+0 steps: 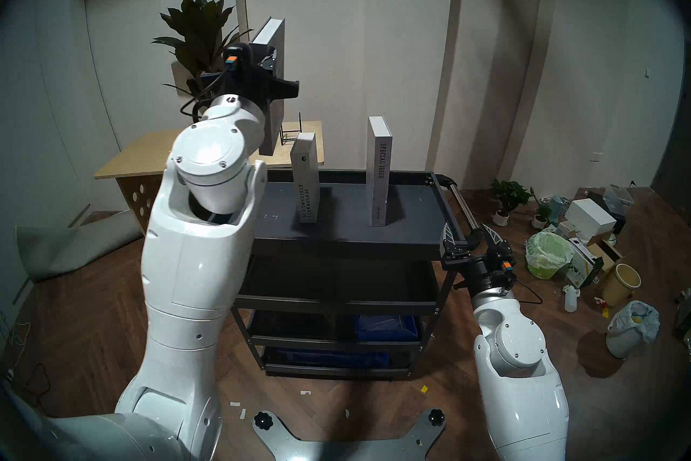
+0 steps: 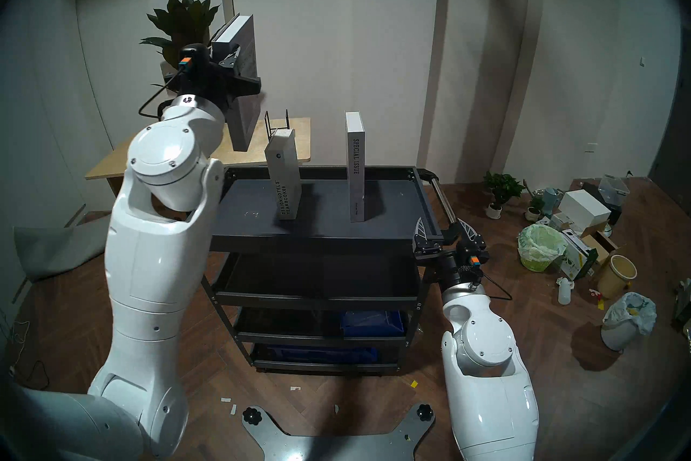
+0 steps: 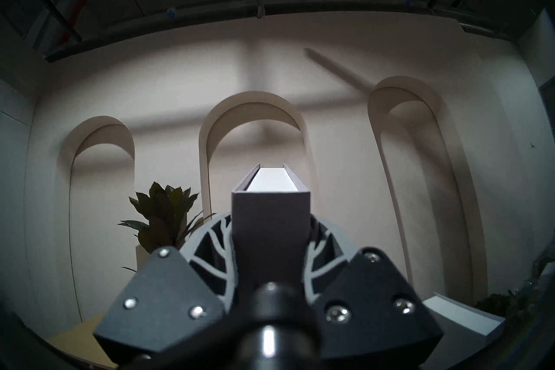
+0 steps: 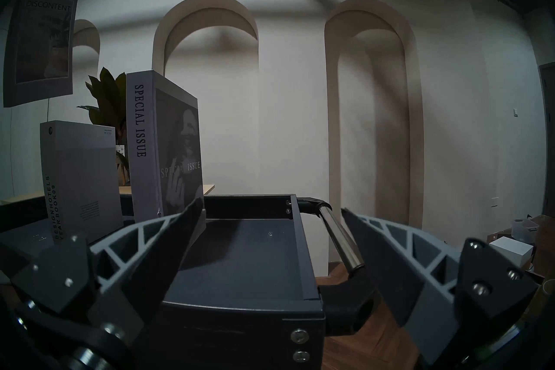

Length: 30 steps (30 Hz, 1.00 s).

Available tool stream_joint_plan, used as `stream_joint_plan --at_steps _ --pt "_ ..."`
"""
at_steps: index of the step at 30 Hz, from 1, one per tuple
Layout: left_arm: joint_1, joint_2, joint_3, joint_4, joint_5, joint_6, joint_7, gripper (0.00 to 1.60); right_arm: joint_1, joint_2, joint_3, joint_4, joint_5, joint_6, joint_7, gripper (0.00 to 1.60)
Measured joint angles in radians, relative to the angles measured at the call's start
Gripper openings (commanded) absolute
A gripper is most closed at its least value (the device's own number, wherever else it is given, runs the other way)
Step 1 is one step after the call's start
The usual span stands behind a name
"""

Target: Sort the books onto the shelf by size, largest to the left

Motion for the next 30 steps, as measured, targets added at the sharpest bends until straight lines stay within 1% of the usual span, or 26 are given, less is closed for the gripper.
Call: stream_joint_plan --at_steps 2,5,7,8,11,12,15,22,26,30 --pt "0.005 0.016 -0.035 0.035 -0.039 0.008 -0.044 0.0 0.0 -0.004 -0.013 -0.002 -0.013 0.0 -0.009 1.6" --pt "0.006 0.031 -0.069 0.096 -0.066 0.006 -0.076 0.0 -0.002 -0.008 -0.027 -0.006 -0.027 0.0 -0.02 1.6" --pt "0.006 0.044 -0.088 0.155 -0.072 -0.01 -0.085 0.0 -0.005 -0.013 -0.04 -0.011 -0.041 0.001 -0.032 1.6" --pt "0.006 0.045 -0.089 0.162 -0.072 -0.013 -0.085 0.0 -0.005 -0.014 -0.041 -0.012 -0.043 0.001 -0.033 1.6" --pt "0.003 0.052 -0.1 0.219 -0.068 -0.04 -0.085 0.0 -0.013 -0.019 -0.053 -0.018 -0.058 0.001 -0.047 1.6" --pt "-0.001 0.056 -0.107 0.261 -0.064 -0.06 -0.084 0.0 -0.02 -0.023 -0.062 -0.023 -0.07 0.001 -0.057 1.6" --pt "-0.007 0.057 -0.112 0.299 -0.062 -0.077 -0.083 0.0 -0.028 -0.028 -0.07 -0.027 -0.081 0.001 -0.068 1.6" --pt "-0.041 0.053 -0.122 0.448 -0.073 -0.173 -0.094 0.0 -0.051 -0.041 -0.096 -0.052 -0.12 0.002 -0.12 1.6" --pt "-0.059 0.042 -0.122 0.506 -0.092 -0.216 -0.109 0.0 -0.056 -0.045 -0.108 -0.063 -0.141 0.004 -0.147 1.6" --pt "-0.072 0.033 -0.124 0.534 -0.108 -0.232 -0.121 0.0 -0.056 -0.047 -0.117 -0.065 -0.155 0.008 -0.167 1.6"
